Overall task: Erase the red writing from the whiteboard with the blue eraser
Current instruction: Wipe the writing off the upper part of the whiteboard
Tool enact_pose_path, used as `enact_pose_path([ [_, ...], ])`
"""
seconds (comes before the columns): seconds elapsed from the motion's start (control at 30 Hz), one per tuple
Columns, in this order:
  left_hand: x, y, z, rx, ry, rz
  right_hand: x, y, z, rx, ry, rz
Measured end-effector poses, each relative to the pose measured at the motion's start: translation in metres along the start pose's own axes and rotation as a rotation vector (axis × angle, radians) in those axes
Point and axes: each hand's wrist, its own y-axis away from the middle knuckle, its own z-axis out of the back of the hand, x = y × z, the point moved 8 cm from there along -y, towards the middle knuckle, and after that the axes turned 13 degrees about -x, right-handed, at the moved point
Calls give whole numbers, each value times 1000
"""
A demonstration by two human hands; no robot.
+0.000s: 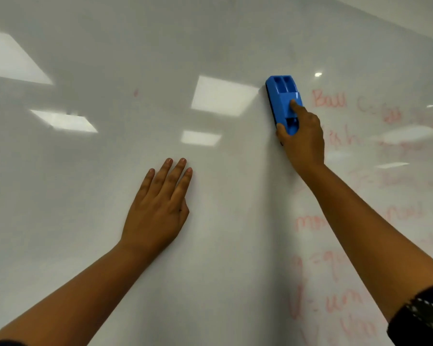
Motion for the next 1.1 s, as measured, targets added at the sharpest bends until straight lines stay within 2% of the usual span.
enact_pose_path([
  [0.07,0,0,1,0,-3,4,6,13,-3,-3,-17,-21],
  [0.13,-1,0,1,-4,1,6,21,42,-5,25,-21,46],
  [0.23,0,1,1,-7,4,-1,42,109,-3,145,-25,218],
  [0.4,-1,2,1,-15,9,-18,34,210,19,343,-9,371],
  [0.5,-2,3,2,-25,18,-19,11,197,31,346,-1,365],
  [0.6,-2,2,3,-27,26,-12,-12,151,40,264,43,305],
  [0.73,-4,0,5,-17,25,7,-43,89,49,152,31,148],
  [0.83,-6,-1,7,-1,24,42,-52,80,50,142,-30,73],
  [0.97,-18,2,11,-16,42,156,-52,120,56,221,-34,174],
  [1.1,-56,-4,7,5,136,137,-63,190,81,375,23,352],
])
